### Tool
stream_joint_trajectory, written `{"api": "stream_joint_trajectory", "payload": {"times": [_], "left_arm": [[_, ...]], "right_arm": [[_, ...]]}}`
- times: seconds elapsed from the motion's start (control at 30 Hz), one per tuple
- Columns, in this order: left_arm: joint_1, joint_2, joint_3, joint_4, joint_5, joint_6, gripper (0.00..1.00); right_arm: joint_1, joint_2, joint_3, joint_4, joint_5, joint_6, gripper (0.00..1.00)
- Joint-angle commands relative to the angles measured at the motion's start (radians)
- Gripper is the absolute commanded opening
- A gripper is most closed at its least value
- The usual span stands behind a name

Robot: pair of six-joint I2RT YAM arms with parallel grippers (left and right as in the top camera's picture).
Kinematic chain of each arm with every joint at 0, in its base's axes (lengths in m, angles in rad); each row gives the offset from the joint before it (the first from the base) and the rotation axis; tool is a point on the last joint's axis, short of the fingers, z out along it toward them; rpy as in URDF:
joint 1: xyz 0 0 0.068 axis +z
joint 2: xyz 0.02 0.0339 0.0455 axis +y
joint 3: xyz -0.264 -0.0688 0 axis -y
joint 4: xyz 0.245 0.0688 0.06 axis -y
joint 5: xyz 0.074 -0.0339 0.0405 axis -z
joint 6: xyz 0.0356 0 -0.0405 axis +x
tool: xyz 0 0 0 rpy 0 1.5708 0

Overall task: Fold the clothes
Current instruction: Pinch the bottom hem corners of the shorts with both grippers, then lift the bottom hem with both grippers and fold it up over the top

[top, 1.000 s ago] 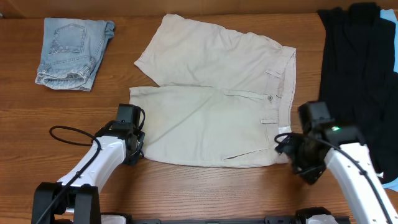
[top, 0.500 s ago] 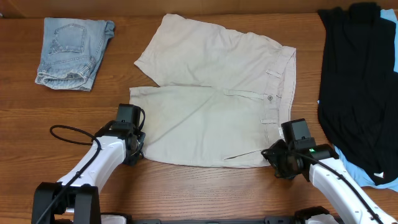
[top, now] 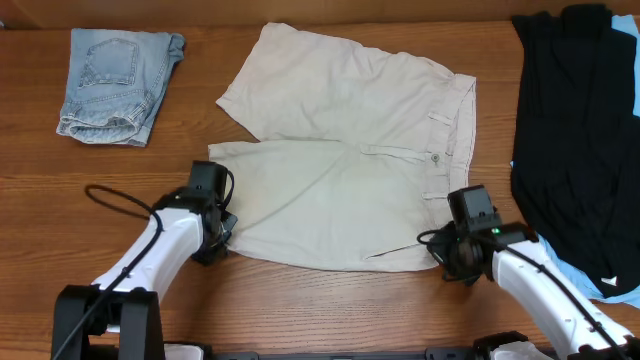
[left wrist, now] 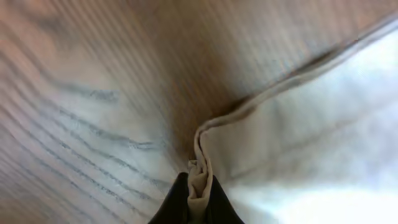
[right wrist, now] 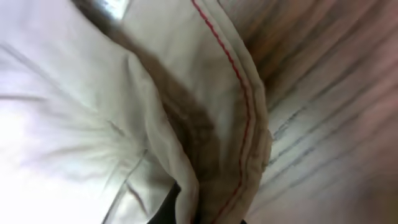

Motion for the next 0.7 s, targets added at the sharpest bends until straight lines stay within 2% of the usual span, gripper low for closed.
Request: {"api": "stream_joint_trajectory", "payload": {"times": [0.0,0.1,0.17,0.27,0.43,0.67], "left_arm": [[-0.005,0.006,0.211,-0.077,-0.015,0.31,0.04],[-0.005,0.006,0.342,-0.133,-0.015,0.468,0.04],[-0.005,0.006,0.411,-0.167,-0.023,0.505,0.04],[-0.005,0.006,0.539,-0.251,-0.072,0.512,0.04],[-0.005,0.006,0.709,-0.402,-0.154,0.511,0.04],[-0.005,-0.029,0.839,-0.543,-0.172,0.511,0.04]], "right_arm": [[-0.003,-0.002,0.196,-0.108,0.093,-0.055,0.04],[-0.003,-0.002,0.345,-0.238,0.121,-0.076,0.04],[-0.003,-0.002,0.428,-0.302,0.124,-0.11,0.04],[-0.003,-0.005,0.582,-0.436,0.13,-0.133,0.04],[-0.003,-0.056,0.732,-0.592,0.146,-0.133,0.04],[-0.002,-0.213,0.757,-0.746,0.114,-0.126,0.04]]}}
